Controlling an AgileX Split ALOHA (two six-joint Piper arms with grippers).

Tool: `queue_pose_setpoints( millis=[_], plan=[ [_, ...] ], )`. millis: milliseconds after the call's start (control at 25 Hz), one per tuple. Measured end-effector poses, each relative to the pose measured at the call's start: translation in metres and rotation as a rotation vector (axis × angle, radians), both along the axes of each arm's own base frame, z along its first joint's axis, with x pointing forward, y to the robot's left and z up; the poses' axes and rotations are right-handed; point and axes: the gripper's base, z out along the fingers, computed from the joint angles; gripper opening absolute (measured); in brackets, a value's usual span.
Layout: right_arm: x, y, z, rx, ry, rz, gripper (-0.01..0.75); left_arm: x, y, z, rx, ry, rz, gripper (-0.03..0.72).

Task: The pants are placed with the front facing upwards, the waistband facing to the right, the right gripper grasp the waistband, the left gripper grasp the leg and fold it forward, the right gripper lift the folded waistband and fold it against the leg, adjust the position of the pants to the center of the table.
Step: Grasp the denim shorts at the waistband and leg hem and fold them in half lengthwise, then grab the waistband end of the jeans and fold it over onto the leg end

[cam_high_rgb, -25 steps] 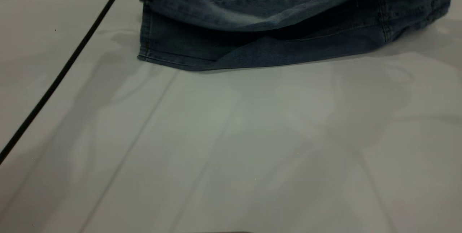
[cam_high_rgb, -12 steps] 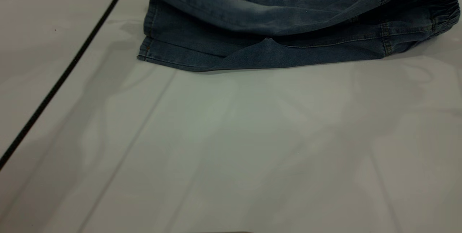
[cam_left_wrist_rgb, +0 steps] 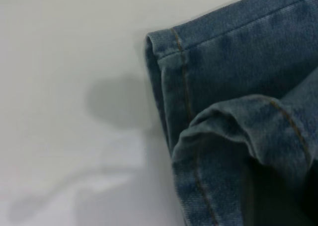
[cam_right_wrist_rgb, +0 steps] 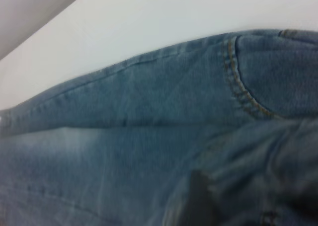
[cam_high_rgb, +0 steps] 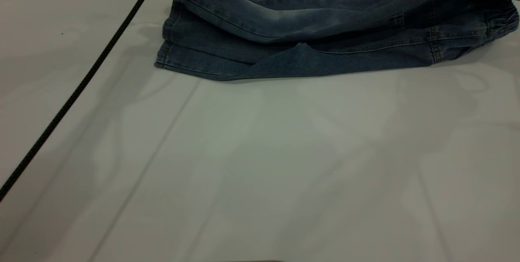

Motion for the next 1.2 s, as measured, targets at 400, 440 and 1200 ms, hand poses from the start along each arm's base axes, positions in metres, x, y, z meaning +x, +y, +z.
queue_pose_setpoints(
  millis=[400, 440, 1200],
  plan=[
    [-0.023, -0.049, 0.047, 0.086, -0.035, 0.025, 0.663, 0.006, 0.002, 0.055, 0.112, -0.011, -0.092, 0.556],
    [-0.028, -0.054, 0.052, 0.103, -0.022, 0.032, 0.652, 0.005, 0.002, 0.060, 0.113, 0.009, -0.096, 0.565],
    [-0.026, -0.025, 0.008, 0.258, 0.062, 0.184, 0.573, -0.010, -0.010, 0.062, 0.035, 0.182, -0.127, 0.577]
  ],
)
